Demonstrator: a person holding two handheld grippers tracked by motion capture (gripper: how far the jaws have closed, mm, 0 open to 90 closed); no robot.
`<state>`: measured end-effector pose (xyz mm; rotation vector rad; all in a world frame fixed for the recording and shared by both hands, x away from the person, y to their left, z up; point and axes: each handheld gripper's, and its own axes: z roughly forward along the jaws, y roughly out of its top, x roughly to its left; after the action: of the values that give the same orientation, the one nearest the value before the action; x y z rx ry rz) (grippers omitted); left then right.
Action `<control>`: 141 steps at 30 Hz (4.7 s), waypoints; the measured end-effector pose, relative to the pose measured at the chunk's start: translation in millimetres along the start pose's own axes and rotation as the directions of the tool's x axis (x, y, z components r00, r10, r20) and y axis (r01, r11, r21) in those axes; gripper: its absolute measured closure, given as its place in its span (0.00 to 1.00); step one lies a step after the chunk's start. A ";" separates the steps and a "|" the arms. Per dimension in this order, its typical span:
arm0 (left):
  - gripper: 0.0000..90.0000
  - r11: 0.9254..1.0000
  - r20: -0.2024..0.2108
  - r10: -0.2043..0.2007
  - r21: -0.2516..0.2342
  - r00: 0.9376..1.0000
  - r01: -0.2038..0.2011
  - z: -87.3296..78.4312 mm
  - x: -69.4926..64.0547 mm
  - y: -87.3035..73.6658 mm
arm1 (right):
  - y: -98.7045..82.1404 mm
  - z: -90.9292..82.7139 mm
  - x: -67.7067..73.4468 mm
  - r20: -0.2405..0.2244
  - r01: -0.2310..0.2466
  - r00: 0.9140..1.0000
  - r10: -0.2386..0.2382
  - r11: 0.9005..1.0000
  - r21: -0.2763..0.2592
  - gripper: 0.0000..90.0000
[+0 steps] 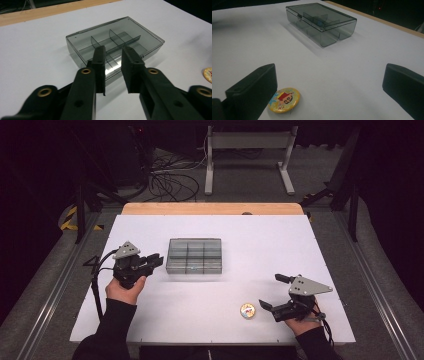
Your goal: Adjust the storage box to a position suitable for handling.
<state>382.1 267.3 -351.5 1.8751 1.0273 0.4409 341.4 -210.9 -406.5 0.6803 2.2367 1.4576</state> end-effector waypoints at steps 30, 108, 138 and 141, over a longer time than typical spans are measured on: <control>1.00 0.994 -0.165 0.012 0.106 0.986 0.006 57.3 37.9 17.2 | -0.6 1.1 0.6 -0.005 0.009 1.000 -0.009 1.000 0.003 0.00; 1.00 0.967 -0.052 0.042 0.254 0.998 -0.027 107.5 25.1 -9.4 | -4.0 -5.7 3.8 -0.008 0.016 1.000 -0.016 1.000 0.002 0.00; 1.00 0.961 0.014 0.038 0.275 0.999 -0.040 106.6 4.1 -8.9 | -4.6 -4.3 3.2 -0.018 0.011 1.000 -0.011 1.000 0.006 0.00; 1.00 0.960 0.016 0.038 0.279 0.999 -0.041 106.0 4.1 -8.7 | -4.5 -4.0 3.2 -0.019 0.011 1.000 -0.011 1.000 0.006 0.00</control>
<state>450.2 213.9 -413.5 2.1487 1.0915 0.3206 335.7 -213.4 -409.3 0.6575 2.2565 1.4583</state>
